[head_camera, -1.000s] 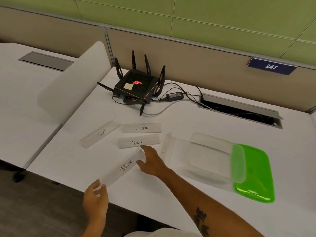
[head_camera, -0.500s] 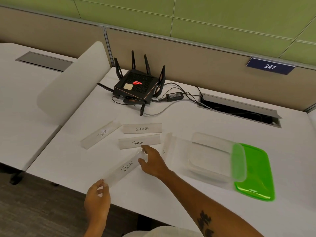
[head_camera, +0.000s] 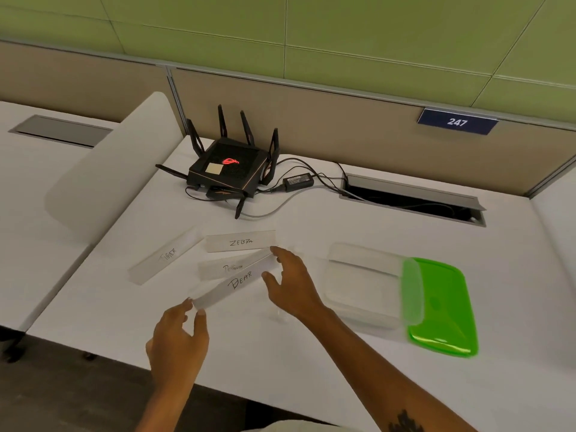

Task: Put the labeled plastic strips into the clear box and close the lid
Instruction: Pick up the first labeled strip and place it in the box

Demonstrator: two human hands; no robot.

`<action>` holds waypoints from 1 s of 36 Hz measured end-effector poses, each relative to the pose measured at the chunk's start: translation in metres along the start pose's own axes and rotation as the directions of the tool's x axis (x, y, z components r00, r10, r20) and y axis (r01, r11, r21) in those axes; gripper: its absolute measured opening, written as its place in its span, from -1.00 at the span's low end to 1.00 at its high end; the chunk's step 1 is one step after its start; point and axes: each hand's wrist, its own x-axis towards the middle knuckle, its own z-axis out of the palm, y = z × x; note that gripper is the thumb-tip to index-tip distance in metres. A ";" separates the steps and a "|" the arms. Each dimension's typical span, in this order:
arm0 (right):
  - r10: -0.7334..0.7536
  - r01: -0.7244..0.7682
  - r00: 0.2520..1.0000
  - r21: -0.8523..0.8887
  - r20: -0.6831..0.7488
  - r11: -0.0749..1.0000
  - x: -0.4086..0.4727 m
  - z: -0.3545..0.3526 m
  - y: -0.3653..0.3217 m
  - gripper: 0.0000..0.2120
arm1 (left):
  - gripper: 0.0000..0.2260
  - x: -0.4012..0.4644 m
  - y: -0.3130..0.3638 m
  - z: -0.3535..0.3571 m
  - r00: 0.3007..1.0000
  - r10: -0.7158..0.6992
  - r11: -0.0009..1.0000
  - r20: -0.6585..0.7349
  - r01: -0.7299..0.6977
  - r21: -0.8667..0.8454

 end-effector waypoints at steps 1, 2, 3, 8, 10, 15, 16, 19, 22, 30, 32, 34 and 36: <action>-0.003 0.003 1.000 0.006 -0.024 1.000 -0.001 -0.008 0.001 -0.42 | -0.71 0.001 0.008 0.002 1.000 0.019 1.000 0.009 -0.019 -0.003; -0.004 0.005 0.999 0.014 -0.050 1.000 -0.002 -0.017 0.003 -0.42 | -0.70 0.001 0.016 0.004 0.999 0.037 0.999 0.017 -0.037 -0.008; 0.001 0.000 0.997 0.023 -0.073 1.000 -0.002 -0.026 0.005 -0.42 | -0.70 0.001 0.024 0.006 0.998 0.058 0.998 0.026 -0.058 -0.016; 0.026 -0.019 0.984 0.037 -0.176 0.999 -0.008 -0.070 0.020 -0.41 | -0.67 0.000 0.065 0.021 0.981 0.179 0.983 0.076 -0.174 -0.065; 0.050 -0.042 0.974 0.043 -0.219 0.998 -0.012 -0.087 0.028 -0.41 | -0.67 0.000 0.083 0.028 0.972 0.210 0.976 0.101 -0.203 -0.078; 0.103 -0.083 0.941 0.074 -0.323 0.994 -0.024 -0.127 0.051 -0.44 | -0.61 -0.001 0.125 0.051 0.947 0.248 0.963 0.206 -0.218 -0.159; 0.119 -0.097 0.933 0.082 -0.340 0.992 -0.027 -0.134 0.055 -0.44 | -0.57 -0.001 0.132 0.056 0.938 0.249 0.960 0.242 -0.207 -0.188; 0.179 -0.152 0.905 0.101 -0.385 0.983 -0.036 -0.155 0.067 -0.43 | -0.48 -0.003 0.152 0.071 0.900 0.254 0.951 0.355 -0.165 -0.263; 0.217 -0.185 0.874 0.114 -0.435 0.976 -0.044 -0.174 0.079 -0.43 | -0.46 -0.005 0.172 0.085 0.870 0.242 0.939 0.429 -0.100 -0.328; 0.325 -0.260 0.821 0.199 -0.469 0.945 -0.064 -0.202 0.111 -0.45 | -0.47 -0.010 0.204 0.120 0.814 0.187 0.939 0.550 0.016 -0.343; 0.340 -0.272 0.812 0.208 -0.475 0.940 -0.067 -0.206 0.118 -0.46 | -0.48 -0.010 0.210 0.127 0.794 0.179 0.944 0.581 0.027 -0.327; 0.353 -0.284 0.804 0.212 -0.479 0.935 -0.069 -0.208 0.125 -0.47 | -0.48 -0.007 0.214 0.133 0.768 0.167 0.955 0.618 0.030 -0.296; 0.380 -0.301 0.800 0.237 -0.465 0.924 -0.068 -0.208 0.131 -0.48 | -0.48 -0.004 0.216 0.138 0.742 0.143 0.960 0.655 0.057 -0.274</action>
